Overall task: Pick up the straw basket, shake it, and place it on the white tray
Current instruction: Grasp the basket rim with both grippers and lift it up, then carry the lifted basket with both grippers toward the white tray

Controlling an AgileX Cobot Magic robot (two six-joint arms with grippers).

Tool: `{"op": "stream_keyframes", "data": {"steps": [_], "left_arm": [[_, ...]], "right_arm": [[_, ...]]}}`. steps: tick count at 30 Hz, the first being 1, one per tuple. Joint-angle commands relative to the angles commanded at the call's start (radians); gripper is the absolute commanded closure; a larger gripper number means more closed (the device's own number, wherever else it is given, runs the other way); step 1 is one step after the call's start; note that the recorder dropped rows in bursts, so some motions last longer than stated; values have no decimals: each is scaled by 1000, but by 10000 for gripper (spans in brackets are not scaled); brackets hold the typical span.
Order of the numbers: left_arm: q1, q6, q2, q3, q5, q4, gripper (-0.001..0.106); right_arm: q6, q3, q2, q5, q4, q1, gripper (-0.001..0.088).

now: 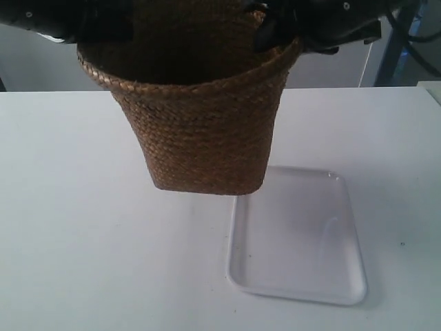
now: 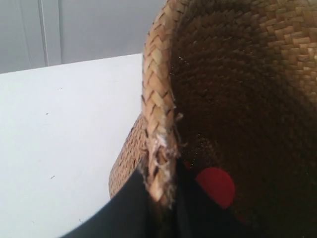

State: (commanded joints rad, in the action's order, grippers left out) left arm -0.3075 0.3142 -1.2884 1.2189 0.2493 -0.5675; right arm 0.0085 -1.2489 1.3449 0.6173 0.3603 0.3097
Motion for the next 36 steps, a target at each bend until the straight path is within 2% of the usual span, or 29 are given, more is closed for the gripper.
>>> {"op": "stream_keyframes", "data": {"steps": [5, 8, 16, 24, 28, 36], "left_arm": [[-82, -12, 139, -172, -143, -4, 1053], [-130, -10, 216, -271, -180, -4, 1053], [-249, -10, 384, -531, -425, -4, 1053], [-266, -10, 484, -626, -437, 4, 1053], [-266, -10, 492, -653, -453, 4, 1053], [-266, -10, 474, -665, -590, 37, 1053]], "right_arm": [[0, 179, -160, -73, 0, 64, 868], [-9, 286, -246, -117, 0, 107, 868], [-15, 535, -432, -373, 0, 179, 868], [-30, 671, -503, -414, 4, 249, 868], [-27, 691, -496, -440, 9, 268, 868], [-9, 691, -447, -564, 54, 268, 868]]}}
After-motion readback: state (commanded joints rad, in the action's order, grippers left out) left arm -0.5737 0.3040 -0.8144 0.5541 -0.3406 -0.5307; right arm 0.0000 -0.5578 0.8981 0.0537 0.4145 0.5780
